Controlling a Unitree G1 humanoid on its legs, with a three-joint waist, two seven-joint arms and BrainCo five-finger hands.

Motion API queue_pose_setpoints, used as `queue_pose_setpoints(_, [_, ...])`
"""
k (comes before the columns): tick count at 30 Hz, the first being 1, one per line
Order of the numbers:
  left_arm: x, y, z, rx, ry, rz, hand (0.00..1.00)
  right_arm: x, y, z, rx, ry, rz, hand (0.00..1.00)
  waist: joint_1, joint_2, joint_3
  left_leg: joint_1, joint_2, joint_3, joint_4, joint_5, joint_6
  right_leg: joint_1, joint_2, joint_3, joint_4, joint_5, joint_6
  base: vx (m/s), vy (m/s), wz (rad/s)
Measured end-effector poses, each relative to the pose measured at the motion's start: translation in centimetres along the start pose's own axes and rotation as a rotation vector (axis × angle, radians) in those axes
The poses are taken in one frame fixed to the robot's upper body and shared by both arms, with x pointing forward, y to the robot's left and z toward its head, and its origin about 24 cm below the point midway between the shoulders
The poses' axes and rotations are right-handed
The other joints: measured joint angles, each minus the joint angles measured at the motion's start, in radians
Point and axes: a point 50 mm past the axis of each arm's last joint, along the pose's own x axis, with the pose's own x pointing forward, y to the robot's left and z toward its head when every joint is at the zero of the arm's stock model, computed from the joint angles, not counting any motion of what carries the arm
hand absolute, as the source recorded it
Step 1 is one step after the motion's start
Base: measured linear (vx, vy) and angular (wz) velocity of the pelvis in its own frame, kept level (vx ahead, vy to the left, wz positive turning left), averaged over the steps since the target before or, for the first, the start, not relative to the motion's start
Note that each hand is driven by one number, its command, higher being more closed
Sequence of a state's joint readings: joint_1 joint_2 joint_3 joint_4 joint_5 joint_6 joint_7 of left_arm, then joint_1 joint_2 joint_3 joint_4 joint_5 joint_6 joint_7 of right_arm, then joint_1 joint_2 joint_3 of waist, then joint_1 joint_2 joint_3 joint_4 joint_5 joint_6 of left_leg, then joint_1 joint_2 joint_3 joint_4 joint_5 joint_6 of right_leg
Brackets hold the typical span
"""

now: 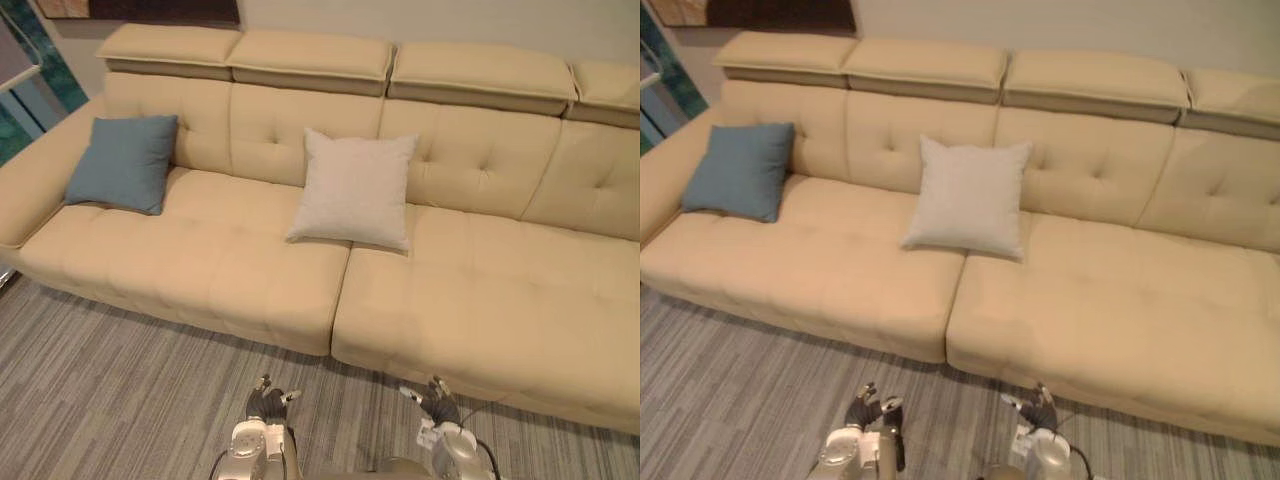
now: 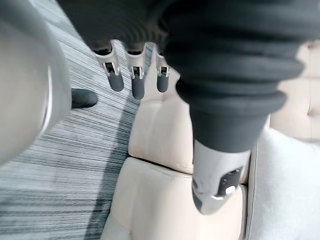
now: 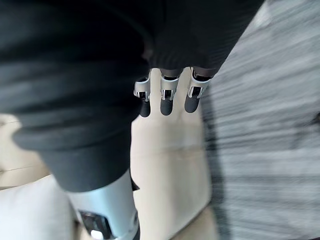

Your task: Pick up cushions and gather them together orderly.

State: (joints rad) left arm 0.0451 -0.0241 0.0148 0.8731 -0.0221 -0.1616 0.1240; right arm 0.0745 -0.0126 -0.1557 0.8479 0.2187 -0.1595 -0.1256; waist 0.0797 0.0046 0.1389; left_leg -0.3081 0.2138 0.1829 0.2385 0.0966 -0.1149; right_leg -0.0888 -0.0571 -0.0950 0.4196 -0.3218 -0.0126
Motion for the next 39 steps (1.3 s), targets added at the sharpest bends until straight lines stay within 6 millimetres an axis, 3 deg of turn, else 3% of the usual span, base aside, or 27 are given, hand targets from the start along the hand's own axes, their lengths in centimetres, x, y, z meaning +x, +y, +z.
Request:
queue_pose_setpoints(1, [-0.1, 0.0, -0.1, -0.002, 0.004, 0.001, 0.0, 0.0, -0.4, -0.1, -0.008, 0.002, -0.007, 0.0, -0.008, -0.001, 0.0, 0.01, -0.011, -0.003, 0.112, -0.031, 0.021, -0.002, -0.013, 0.006, -0.025, 0.023, 0.009, -0.19, 0.026, 0.03])
queue_pose_setpoints(3, [-0.2, 0.2, -0.5, -0.012, 0.017, 0.012, 0.0, -0.1, -0.4, -0.1, -0.008, 0.004, -0.004, 0.0, -0.022, 0.002, -0.003, 0.036, -0.014, -0.029, 0.187, -0.146, 0.022, -0.02, -0.017, 0.023, -0.045, 0.051, 0.019, -0.14, 0.1, -0.15])
queue_pose_setpoints(4, [-0.2, 0.3, -0.6, -0.023, 0.023, 0.019, 0.0, -0.2, -0.4, -0.4, -0.008, 0.014, -0.002, 0.0, -0.021, 0.004, -0.004, 0.055, -0.014, -0.054, 0.206, -0.21, 0.016, -0.047, -0.016, 0.041, -0.043, 0.068, 0.031, -0.12, 0.215, -0.37])
queue_pose_setpoints(7, [-0.3, 0.5, -1.2, -0.034, 0.052, 0.031, 0.0, -0.5, -1.0, -1.8, -0.004, 0.069, -0.018, 0.0, -0.022, 0.01, -0.01, 0.121, -0.033, -0.076, 0.168, -0.3, -0.018, -0.049, -0.012, 0.091, -0.044, 0.083, 0.072, -0.1, 0.223, -0.45])
queue_pose_setpoints(11, [-0.6, 1.6, -2.5, -0.001, 0.104, 0.051, 0.0, -1.4, -1.9, -4.1, 0.031, 0.156, -0.055, 0.0, -0.036, -0.028, -0.067, 0.17, -0.09, -0.039, 0.084, -0.298, -0.001, 0.006, -0.053, 0.131, -0.196, 0.164, 0.103, -0.02, 0.194, -0.26])
queue_pose_setpoints(16, [-0.5, 1.9, -3.0, 0.052, 0.133, 0.039, 0.0, -2.1, -3.2, -5.7, 0.066, 0.223, -0.108, 0.0, -0.042, -0.03, -0.078, 0.22, -0.138, -0.048, 0.017, -0.295, 0.007, 0.042, -0.071, 0.177, -0.29, 0.214, 0.11, 0.05, 0.094, -0.26])
queue_pose_setpoints(21, [-0.4, 1.6, -3.3, 0.126, 0.157, -0.008, 0.0, -2.1, -3.8, -5.7, 0.102, 0.222, -0.138, 0.0, -0.07, -0.023, -0.081, 0.256, -0.132, -0.021, -0.014, -0.292, 0.013, 0.042, -0.047, 0.235, -0.321, 0.228, 0.115, 0.12, 0.007, -0.39])
queue_pose_setpoints(25, [-0.1, 1.1, -2.8, 0.142, 0.148, -0.026, 0.0, -1.5, -3.3, -4.7, 0.116, 0.192, -0.125, 0.0, -0.068, -0.018, -0.068, 0.267, -0.092, 0.081, -0.009, -0.309, 0.029, -0.033, 0.007, 0.337, -0.303, 0.267, 0.098, 0.15, -0.008, -1.01])
queue_pose_setpoints(27, [0.2, 0.9, -2.1, 0.143, 0.127, -0.029, 0.0, -0.8, -2.8, -3.5, 0.113, 0.159, -0.11, 0.0, -0.061, -0.004, -0.053, 0.273, -0.058, 0.159, -0.008, -0.309, 0.032, -0.099, 0.048, 0.26, -0.261, 0.332, 0.086, 0.06, -0.003, -1.65])
queue_pose_setpoints(28, [0.4, 0.8, -1.6, 0.141, 0.11, -0.032, 0.0, -0.5, -2.6, -3.1, 0.109, 0.145, -0.103, 0.0, -0.056, 0.005, -0.046, 0.274, -0.038, 0.2, -0.009, -0.304, 0.039, -0.128, 0.049, 0.128, -0.259, 0.359, 0.046, 0.06, -0.072, -1.43])
queue_pose_setpoints(29, [0.7, 0.5, -0.7, 0.139, 0.08, -0.036, 0.0, -0.5, -2.6, -2.8, 0.11, 0.136, -0.106, 0.0, -0.063, 0.011, -0.038, 0.281, -0.038, 0.236, -0.009, -0.305, 0.041, -0.158, 0.008, -0.056, -0.187, 0.296, -0.008, 0.08, -0.09, -1.16])
queue_pose_setpoints(31, [1.1, 0.5, 0.6, 0.137, 0.027, -0.034, 0.0, -0.8, -3.0, -3.4, 0.103, 0.159, -0.118, 0.0, -0.074, -0.01, -0.021, 0.319, -0.06, 0.293, 0.002, -0.307, 0.043, -0.176, -0.059, -0.266, -0.049, 0.206, -0.052, 0.05, -0.072, -0.94])
queue_pose_setpoints(32, [1.3, 1.2, 1.2, 0.13, 0.014, -0.011, 0.0, -0.6, -3.1, -3.2, 0.078, 0.16, -0.11, 0.0, -0.072, -0.018, -0.006, 0.298, -0.066, 0.305, 0.066, -0.33, 0.07, -0.172, -0.053, -0.297, -0.044, 0.232, -0.077, 0.01, -0.034, -1.29])
queue_pose_setpoints(33, [1.3, 1.3, 1.0, 0.121, 0.021, -0.004, 0.0, -0.4, -2.7, -2.9, 0.059, 0.152, -0.093, 0.0, -0.069, -0.01, -0.011, 0.291, -0.077, 0.279, 0.04, -0.342, 0.094, -0.164, -0.031, -0.273, -0.097, 0.252, -0.074, -0.03, -0.021, -1.54])
queue_pose_setpoints(34, [1.2, 1.0, 0.9, 0.113, 0.023, -0.01, 0.0, 0.0, -3.2, -2.3, 0.027, 0.147, -0.099, 0.0, -0.056, 0.034, -0.02, 0.288, -0.068, 0.257, -0.044, -0.314, 0.097, -0.154, -0.001, -0.26, -0.144, 0.261, -0.068, -0.05, -0.043, -1.25])
queue_pose_setpoints(35, [1.4, 1.4, 1.2, 0.127, 0.012, -0.003, 0.0, 0.1, -3.1, -2.2, 0.01, 0.146, -0.096, 0.0, -0.072, 0.004, -0.012, 0.301, -0.083, 0.292, -0.03, -0.324, 0.042, -0.179, -0.072, -0.306, 0.007, 0.115, -0.046, 0.01, -0.081, -0.96])
queue_pose_setpoints(36, [1.5, 1.5, 1.4, 0.143, 0.011, -0.005, 0.0, 0.0, -3.0, -2.3, 0.009, 0.152, -0.094, 0.0, -0.08, -0.004, -0.007, 0.303, -0.08, 0.299, -0.007, -0.34, 0.037, -0.173, -0.082, -0.311, 0.009, 0.076, -0.026, 0.05, -0.153, -0.65])
queue_pose_setpoints(39, [1.2, 1.7, 0.3, 0.165, 0.054, -0.013, 0.0, -0.3, -3.2, -3.0, 0.013, 0.175, -0.102, 0.0, -0.079, 0.007, 0.006, 0.278, 0.035, 0.3, 0.186, -0.384, 0.01, -0.117, 0.011, -0.283, -0.039, 0.066, -0.048, 0.08, -0.209, -0.4])
